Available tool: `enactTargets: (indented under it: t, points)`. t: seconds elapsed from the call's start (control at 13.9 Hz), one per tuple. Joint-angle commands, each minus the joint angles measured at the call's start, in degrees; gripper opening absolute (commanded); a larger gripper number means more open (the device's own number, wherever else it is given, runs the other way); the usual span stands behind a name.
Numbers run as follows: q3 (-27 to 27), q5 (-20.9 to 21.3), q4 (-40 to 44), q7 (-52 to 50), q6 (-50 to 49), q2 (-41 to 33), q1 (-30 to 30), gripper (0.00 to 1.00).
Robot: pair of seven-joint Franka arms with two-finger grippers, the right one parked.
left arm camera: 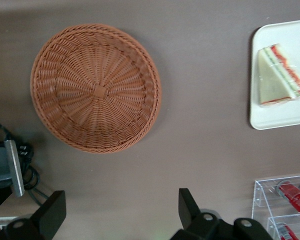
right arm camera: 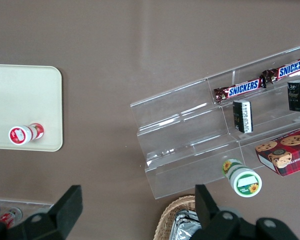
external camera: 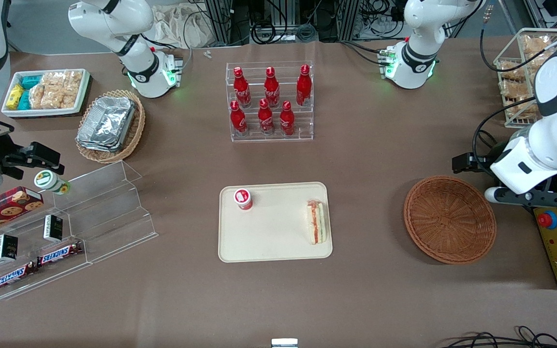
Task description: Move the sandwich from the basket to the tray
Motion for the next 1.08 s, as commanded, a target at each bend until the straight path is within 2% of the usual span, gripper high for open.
enactTargets:
  t: [0.0, 0.22, 0.29, 0.5, 1.01]
  points:
    - [7.57, -1.33, -4.78, 1.91, 1.58, -4.71, -6.15, 1.0]
    - [14.59, -2.82, -7.59, 5.6, 2.63, -6.91, -11.24, 1.0]
    - [15.49, -2.82, -8.82, 6.39, 2.99, -7.87, -11.79, 1.0]
    - [15.67, -3.35, -11.99, 8.77, 4.66, -9.9, -11.26, 1.0]
    - [15.67, -3.88, -10.68, 8.6, 5.45, -8.85, -11.26, 1.0]
